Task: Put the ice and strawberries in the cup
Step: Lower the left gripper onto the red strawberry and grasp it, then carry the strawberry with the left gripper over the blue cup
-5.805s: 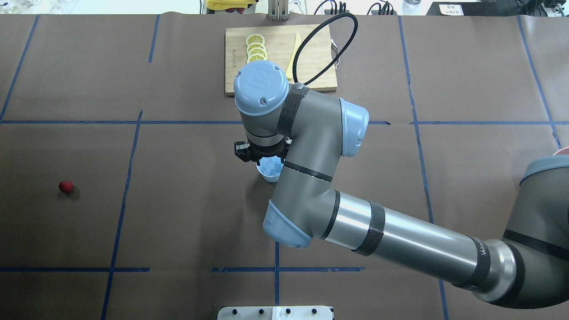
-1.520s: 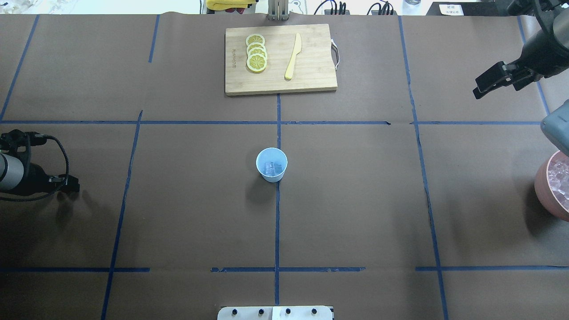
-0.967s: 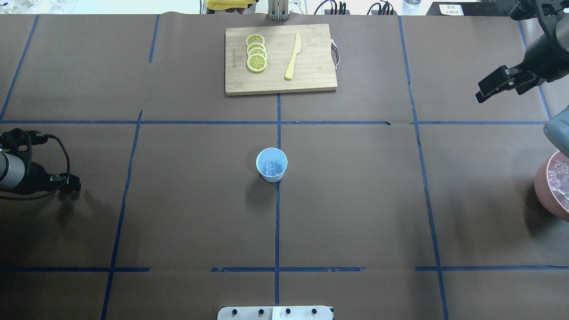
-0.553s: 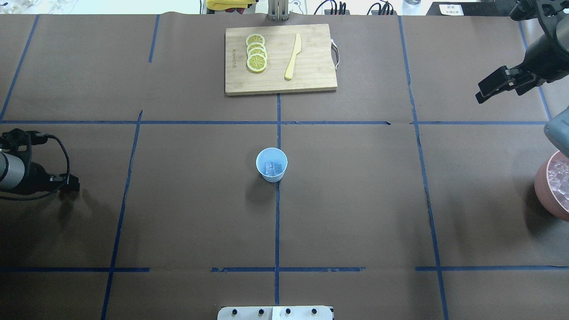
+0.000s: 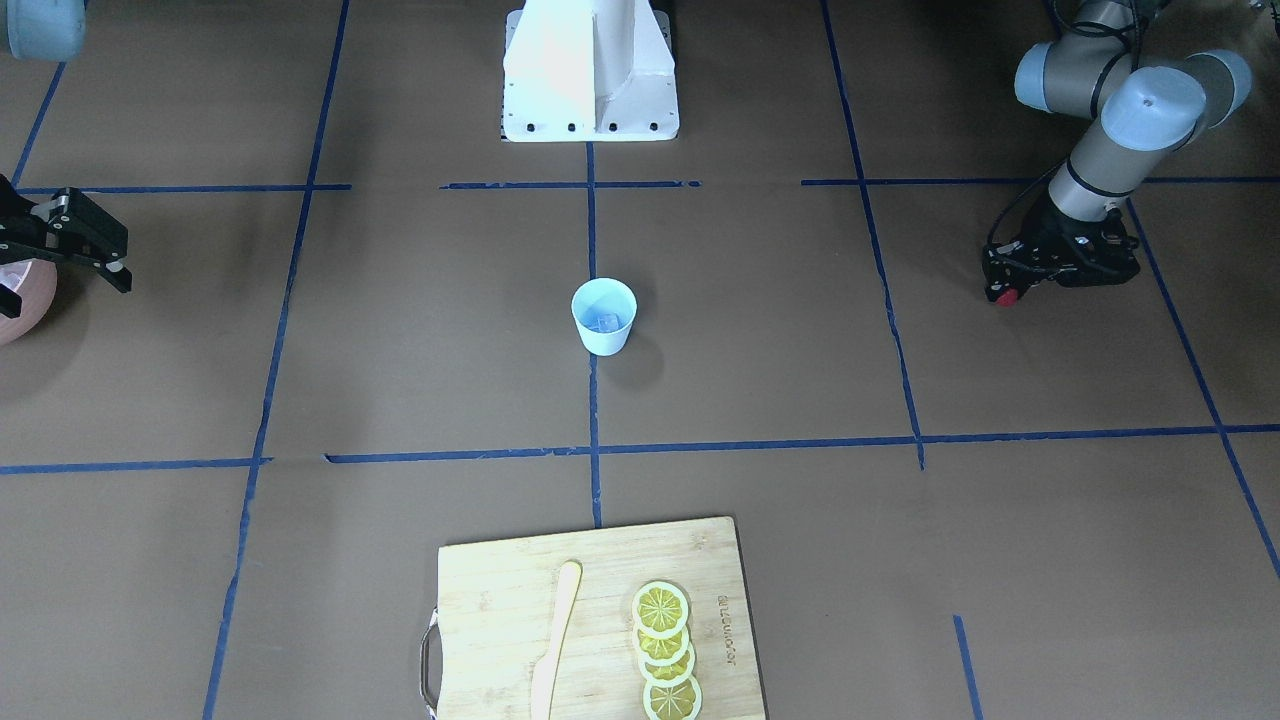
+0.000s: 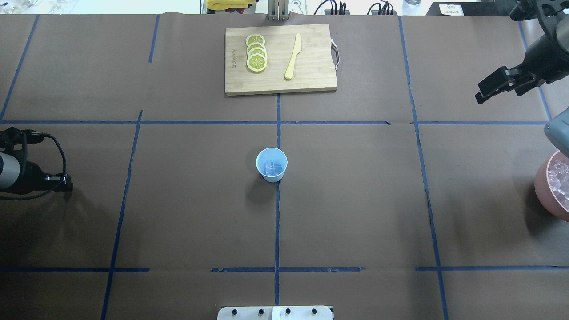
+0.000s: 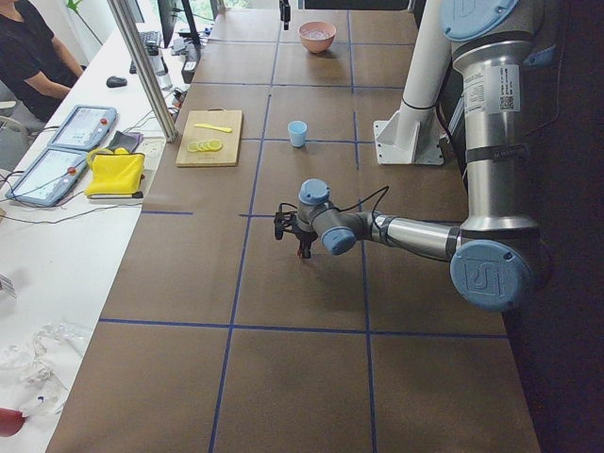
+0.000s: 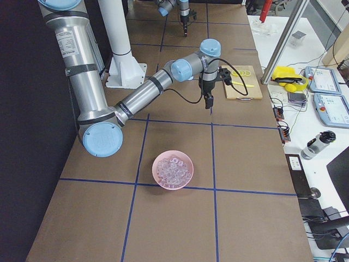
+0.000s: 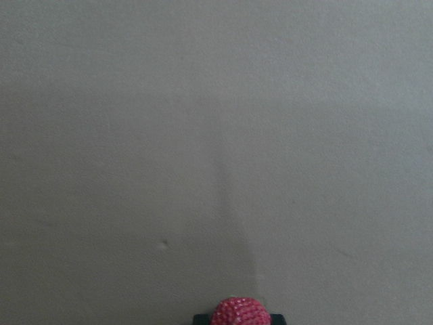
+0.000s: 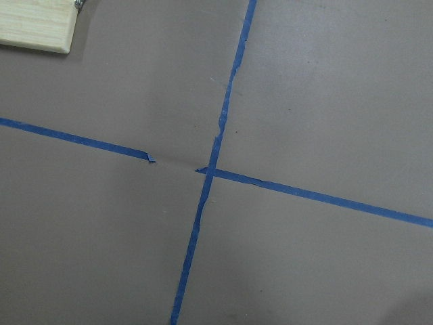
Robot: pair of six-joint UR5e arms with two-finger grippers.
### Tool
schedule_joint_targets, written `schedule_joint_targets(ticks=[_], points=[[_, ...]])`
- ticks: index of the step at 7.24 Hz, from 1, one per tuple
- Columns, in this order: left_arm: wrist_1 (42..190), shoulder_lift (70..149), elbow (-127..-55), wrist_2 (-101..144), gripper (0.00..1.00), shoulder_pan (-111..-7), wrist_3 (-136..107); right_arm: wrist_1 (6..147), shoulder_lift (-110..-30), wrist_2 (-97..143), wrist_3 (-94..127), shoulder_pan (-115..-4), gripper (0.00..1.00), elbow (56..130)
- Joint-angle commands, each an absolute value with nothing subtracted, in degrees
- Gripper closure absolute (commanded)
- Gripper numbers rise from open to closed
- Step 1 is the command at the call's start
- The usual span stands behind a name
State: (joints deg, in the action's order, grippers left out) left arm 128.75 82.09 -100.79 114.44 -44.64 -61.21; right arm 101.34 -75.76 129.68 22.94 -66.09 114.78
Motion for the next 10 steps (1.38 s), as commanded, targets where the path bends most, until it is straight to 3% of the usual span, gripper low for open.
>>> schedule_joint_targets(ticks=[1,3,6,7,10], points=[[116.72,82.69,-109.80,114.70,1.00,-44.91,-61.00,101.34,-75.76,129.73,22.94,-66.44,0.01,114.79],[100.89,91.17,-116.79,114.70,1.00,-44.74,-61.78,101.34,-77.68,130.08,19.98,-69.24,0.01,114.61],[70.57,119.80,-117.52,115.48,1.00,-42.56,-67.65,101.34,-81.90,132.44,8.65,-76.08,0.01,111.72],[70.49,122.84,-116.03,115.40,1.00,-39.67,-71.24,101.34,-83.39,134.19,2.96,-79.77,0.01,109.45],[72.32,138.04,-101.74,115.40,1.00,-36.67,-73.30,101.25,-85.33,143.31,-14.45,-90.50,0.01,98.21]])
